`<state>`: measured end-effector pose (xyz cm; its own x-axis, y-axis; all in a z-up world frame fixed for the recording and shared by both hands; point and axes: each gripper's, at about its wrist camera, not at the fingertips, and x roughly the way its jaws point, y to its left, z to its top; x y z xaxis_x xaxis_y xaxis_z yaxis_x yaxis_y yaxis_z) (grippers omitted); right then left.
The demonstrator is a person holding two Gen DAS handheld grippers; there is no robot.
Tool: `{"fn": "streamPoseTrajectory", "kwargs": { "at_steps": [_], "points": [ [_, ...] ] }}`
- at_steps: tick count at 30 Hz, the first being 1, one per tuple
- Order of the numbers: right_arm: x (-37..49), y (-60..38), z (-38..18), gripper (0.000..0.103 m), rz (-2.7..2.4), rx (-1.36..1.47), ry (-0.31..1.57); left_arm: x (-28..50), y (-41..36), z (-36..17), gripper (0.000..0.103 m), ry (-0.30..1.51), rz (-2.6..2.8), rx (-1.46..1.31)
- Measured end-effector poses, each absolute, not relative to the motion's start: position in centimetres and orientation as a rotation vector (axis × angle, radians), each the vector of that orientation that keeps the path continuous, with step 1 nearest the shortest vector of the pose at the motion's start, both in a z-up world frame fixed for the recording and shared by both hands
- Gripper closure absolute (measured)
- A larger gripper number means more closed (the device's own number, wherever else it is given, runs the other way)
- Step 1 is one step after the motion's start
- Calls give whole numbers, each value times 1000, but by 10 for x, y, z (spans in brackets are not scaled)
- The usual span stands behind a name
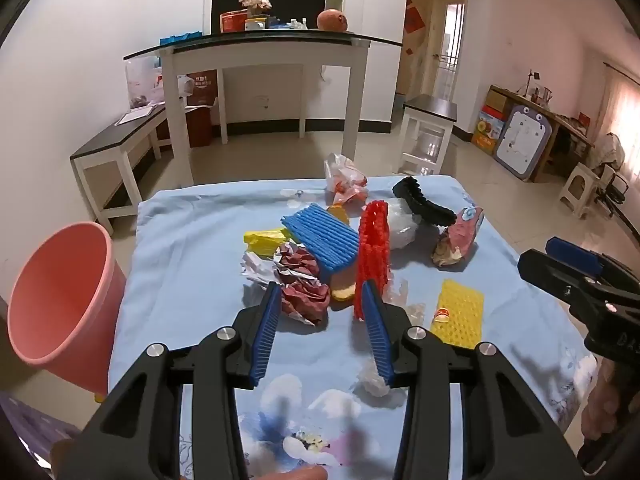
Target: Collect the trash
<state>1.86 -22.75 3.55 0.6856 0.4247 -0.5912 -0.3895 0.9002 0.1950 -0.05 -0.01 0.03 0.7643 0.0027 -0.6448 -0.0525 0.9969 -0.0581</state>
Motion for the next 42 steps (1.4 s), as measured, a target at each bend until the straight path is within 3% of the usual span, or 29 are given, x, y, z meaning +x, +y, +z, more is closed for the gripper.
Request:
{"fn": "streamPoseTrajectory", "kwargs": {
  "at_steps": [42],
  "points": [
    [14, -230, 37, 28, 454, 62, 658, -2, 8, 4, 60, 704, 69, -75]
  ]
}}
